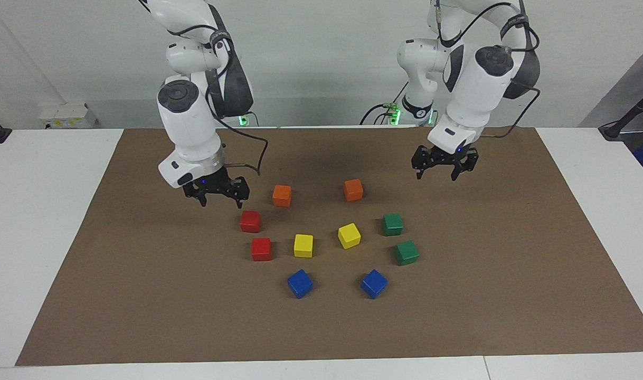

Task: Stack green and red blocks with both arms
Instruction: 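Grasp the green cube with the left gripper while the right gripper grasps red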

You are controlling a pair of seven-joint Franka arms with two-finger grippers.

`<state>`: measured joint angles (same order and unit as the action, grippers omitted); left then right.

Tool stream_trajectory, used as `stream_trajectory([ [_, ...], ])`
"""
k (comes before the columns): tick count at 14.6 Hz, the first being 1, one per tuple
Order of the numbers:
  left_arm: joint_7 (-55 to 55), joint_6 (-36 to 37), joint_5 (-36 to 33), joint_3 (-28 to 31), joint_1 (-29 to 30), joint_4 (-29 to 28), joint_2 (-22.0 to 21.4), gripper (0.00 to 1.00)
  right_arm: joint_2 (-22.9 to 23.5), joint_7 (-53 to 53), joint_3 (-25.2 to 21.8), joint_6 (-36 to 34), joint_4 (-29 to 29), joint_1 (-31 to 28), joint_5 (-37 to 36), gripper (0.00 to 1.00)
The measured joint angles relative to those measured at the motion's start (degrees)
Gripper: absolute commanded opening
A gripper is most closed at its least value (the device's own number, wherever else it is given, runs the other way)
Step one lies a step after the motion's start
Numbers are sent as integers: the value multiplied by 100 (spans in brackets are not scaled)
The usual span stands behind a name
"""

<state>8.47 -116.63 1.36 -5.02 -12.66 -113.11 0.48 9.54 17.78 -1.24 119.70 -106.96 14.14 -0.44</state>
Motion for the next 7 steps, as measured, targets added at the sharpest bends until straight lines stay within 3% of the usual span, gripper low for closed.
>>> stream_trajectory([
  [4, -1, -579, 0, 1, -135, 0, 643, 100, 92, 18, 0, 650, -493, 126, 0, 100],
  [7, 41, -825, 4, -5, -277, 7, 877, 100, 128, 312, 1, 841, -615, 161, 0, 100],
])
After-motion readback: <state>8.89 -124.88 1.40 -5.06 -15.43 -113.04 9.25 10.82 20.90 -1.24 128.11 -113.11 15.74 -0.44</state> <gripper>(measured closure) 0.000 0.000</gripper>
